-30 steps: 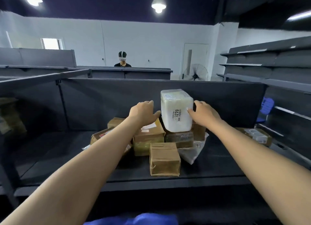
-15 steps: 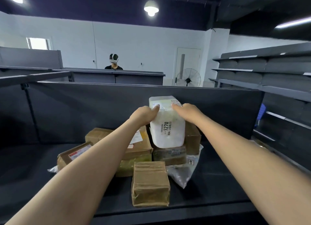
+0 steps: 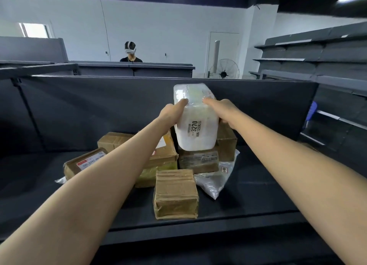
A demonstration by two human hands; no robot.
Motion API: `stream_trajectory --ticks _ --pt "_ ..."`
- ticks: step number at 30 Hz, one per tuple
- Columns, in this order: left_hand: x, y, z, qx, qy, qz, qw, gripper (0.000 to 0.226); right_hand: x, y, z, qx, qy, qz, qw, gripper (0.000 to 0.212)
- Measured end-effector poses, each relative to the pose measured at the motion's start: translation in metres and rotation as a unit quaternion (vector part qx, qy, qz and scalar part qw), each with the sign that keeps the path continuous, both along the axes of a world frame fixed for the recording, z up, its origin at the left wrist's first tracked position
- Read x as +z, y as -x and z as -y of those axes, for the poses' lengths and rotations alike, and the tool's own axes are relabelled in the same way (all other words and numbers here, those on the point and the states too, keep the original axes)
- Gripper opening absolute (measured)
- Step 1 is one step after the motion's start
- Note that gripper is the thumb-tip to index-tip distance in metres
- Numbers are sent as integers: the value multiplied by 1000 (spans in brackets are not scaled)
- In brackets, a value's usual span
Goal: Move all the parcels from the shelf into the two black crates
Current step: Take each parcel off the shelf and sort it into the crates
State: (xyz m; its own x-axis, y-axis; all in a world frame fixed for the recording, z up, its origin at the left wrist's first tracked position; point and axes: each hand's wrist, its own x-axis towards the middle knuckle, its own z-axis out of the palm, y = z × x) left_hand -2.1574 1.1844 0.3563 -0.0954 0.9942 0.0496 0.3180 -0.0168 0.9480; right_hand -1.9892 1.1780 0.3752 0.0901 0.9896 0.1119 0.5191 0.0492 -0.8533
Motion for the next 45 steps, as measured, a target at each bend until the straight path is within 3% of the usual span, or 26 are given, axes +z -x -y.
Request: stream_trajectory --ticks 4,8,13,23,27,30,36,40,45 --pt "7 -6 24 3 -57 8 998 44 -2 -5 22 21 -43 -54 997 42" --pt "5 -9 66 -6 -102 1 995 51 -7 -10 64 29 -80 -63 994 44" --pt "-16 -13 140 -36 -158 17 987 28 -28 -12 131 21 -115 -70 991 36" --pt "-82 -51 310 -20 -219 56 974 31 -105 -40 294 52 -153 -156 974 20" --pt "-109 -82 376 6 -193 62 979 41 -135 -69 357 74 -141 -196 968 39" --pt "-127 -110 424 0 -169 117 979 45 -154 -97 399 103 -125 -197 967 48" --pt "-157 -163 501 59 -117 199 971 22 -177 -154 460 155 -88 -153 972 50" --pt "-164 -184 532 82 -91 238 964 35 -190 -177 484 173 -72 -130 974 67" --pt "-168 -190 548 123 -58 247 959 29 -200 -187 501 189 -65 -122 972 86"
